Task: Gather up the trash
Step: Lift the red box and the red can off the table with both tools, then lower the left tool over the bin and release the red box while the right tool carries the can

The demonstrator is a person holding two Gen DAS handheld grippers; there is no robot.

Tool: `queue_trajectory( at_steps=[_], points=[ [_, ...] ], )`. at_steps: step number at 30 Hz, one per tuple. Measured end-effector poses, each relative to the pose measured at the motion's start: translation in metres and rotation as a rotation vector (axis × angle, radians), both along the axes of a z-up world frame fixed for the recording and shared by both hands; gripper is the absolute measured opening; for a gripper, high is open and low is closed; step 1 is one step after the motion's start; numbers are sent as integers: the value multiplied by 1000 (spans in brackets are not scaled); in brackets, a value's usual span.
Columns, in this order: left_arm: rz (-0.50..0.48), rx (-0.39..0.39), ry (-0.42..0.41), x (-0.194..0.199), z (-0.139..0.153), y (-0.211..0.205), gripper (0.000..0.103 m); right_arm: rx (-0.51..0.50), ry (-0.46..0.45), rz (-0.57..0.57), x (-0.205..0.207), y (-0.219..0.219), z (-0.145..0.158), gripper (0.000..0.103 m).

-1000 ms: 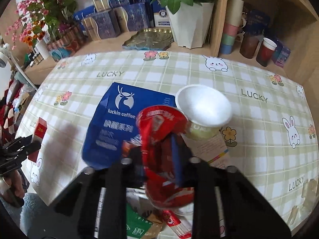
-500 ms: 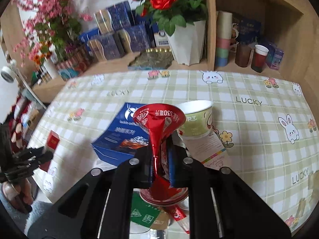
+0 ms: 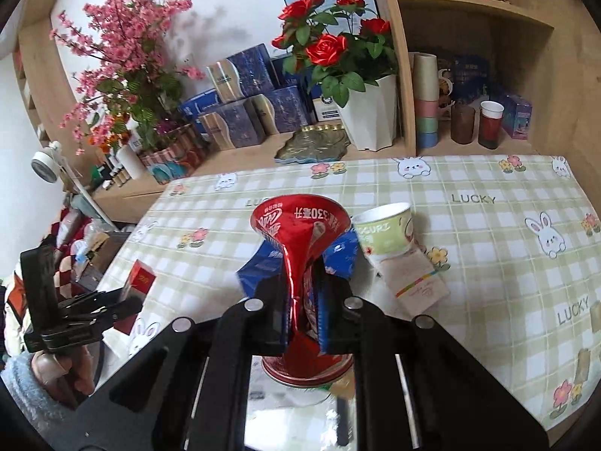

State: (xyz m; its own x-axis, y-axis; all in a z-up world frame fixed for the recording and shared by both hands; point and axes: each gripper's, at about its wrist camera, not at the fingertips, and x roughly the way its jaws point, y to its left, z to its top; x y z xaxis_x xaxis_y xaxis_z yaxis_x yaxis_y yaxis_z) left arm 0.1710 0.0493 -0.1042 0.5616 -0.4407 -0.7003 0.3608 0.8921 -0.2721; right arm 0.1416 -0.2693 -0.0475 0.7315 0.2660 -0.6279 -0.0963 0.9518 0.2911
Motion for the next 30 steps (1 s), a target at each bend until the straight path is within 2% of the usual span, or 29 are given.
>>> queue_trajectory(
  at_steps=[8,15,20,26,30],
  points=[
    [-35,-1,-20,-38,13,-2,56,73,-15,1,-51,4,0,14],
    [-105,3,-23,-83,11,-15,56,124,-40,-11,-98,6,-2,14],
    [-186,26,18,-118,-8,-34,56,154,-47,-33,-126,2,-8,14],
    [-307,106,53,-170,-41,-64,56,181,-56,-48,-153,-4,-19,14],
    [-355,144,90,-192,-66,-75,56,188,-35,-56,-167,-8,-33,14]
  ],
)
